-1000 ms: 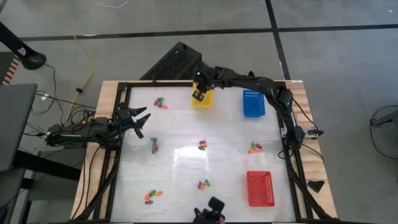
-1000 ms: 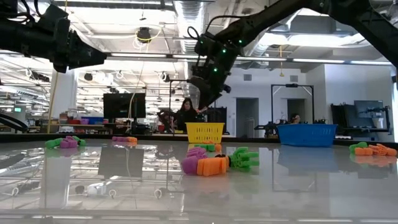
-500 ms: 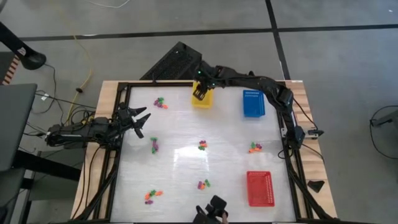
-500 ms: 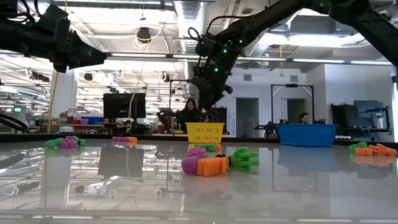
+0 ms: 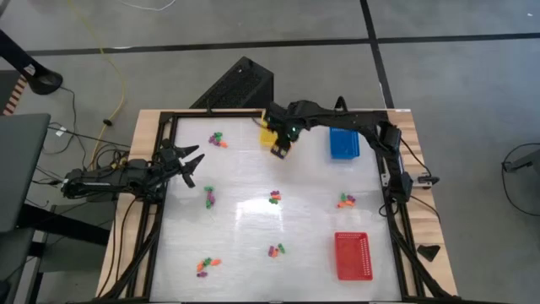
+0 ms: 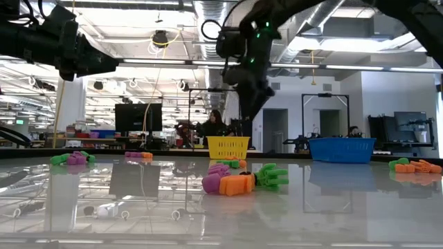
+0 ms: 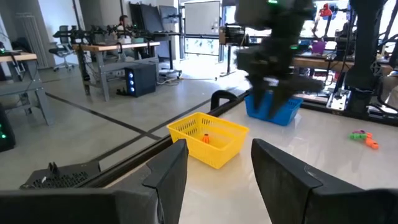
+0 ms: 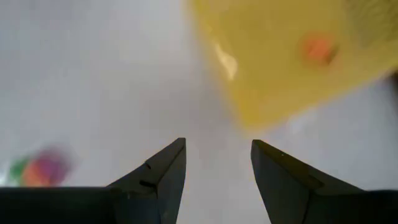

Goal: Sort Halloween decoration
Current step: Put the green skeleton toy into the blue bin

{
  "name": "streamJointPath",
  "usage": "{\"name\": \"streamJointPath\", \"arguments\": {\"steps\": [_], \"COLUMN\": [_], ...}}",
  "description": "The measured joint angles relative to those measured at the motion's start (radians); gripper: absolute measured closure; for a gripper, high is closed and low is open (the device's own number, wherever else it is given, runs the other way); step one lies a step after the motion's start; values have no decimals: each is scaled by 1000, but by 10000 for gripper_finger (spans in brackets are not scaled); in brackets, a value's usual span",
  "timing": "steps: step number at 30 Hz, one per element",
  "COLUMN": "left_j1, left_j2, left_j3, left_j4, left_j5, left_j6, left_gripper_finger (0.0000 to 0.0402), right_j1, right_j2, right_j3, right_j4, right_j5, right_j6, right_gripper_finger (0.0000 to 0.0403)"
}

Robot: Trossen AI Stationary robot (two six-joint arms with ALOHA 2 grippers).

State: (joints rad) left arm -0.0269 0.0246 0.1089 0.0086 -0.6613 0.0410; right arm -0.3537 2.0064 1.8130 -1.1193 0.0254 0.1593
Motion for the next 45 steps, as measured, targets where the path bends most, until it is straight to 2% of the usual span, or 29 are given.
{"name": "streamJointPath", "arguments": {"steps": [3, 6, 8, 11, 15, 20, 25, 29, 36, 45], "left_j1": [0, 0, 0, 0, 0, 0, 0, 0, 0, 0], "left_j2": [0, 0, 0, 0, 0, 0, 0, 0, 0, 0], "left_j3": [0, 0, 0, 0, 0, 0, 0, 0, 0, 0], "left_j4": [-1, -2, -3, -13, -26, -27, -17, 10, 35, 35], "left_j5": [0, 0, 0, 0, 0, 0, -2, -7, -8, -8], "left_j6": [2, 3, 3, 3, 31, 41, 62, 81, 93, 91], "left_gripper_finger": [233, 233, 233, 233, 233, 233, 233, 233, 233, 233], "right_j1": [89, 196, 270, 362, 415, 448, 441, 427, 415, 408], "right_j2": [-19, -26, -26, -26, -60, -198, -354, -411, -395, -351], "right_j3": [0, -11, -34, -97, -224, -461, -692, -816, -893, -898], "right_j4": [-118, -148, -153, -191, -255, -216, -57, 70, 70, 57], "right_j5": [0, 15, 63, 103, 87, 46, -27, -70, -69, -47], "right_j6": [67, 124, 139, 192, 382, 616, 872, 954, 999, 985], "right_gripper_finger": [196, 197, 197, 198, 198, 198, 198, 198, 198, 201]}}
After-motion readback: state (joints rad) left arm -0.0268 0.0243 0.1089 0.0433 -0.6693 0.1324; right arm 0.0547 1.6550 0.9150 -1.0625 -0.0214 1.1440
